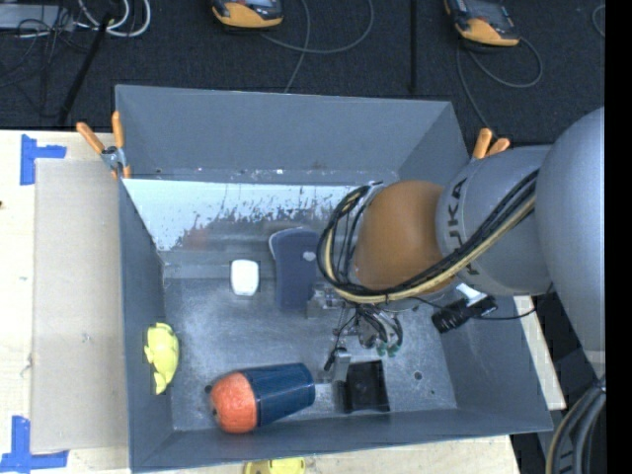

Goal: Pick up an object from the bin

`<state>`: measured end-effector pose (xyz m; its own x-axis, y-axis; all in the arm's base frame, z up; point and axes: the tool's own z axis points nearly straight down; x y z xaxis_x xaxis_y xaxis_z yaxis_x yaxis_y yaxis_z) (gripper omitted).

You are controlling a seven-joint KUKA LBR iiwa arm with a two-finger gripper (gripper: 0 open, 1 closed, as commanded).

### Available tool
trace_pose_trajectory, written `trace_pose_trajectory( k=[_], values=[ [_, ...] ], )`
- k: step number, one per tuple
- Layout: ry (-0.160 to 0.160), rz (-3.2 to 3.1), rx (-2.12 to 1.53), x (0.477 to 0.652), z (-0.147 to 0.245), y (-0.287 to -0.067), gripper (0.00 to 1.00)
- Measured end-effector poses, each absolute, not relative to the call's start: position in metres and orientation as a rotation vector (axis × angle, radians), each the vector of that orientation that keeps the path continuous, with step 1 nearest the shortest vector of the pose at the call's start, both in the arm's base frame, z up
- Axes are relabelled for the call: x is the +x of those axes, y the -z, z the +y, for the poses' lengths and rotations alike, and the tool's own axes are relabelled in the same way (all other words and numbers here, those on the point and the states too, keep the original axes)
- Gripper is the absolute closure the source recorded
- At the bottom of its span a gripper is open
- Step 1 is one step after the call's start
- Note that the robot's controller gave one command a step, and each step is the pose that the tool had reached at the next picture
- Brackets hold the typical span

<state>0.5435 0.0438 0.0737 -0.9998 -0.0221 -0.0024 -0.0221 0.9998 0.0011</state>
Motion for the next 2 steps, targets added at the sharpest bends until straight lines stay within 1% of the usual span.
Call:
trace_pose_trajectory(
  k=[1, 2],
  values=[
    [-0.001, 3.14, -0.033, 0.543, 0.044, -0.073, 0.0],
    [0.001, 3.152, -0.108, 0.51, 0.045, -0.111, 0.0]
  ],
)
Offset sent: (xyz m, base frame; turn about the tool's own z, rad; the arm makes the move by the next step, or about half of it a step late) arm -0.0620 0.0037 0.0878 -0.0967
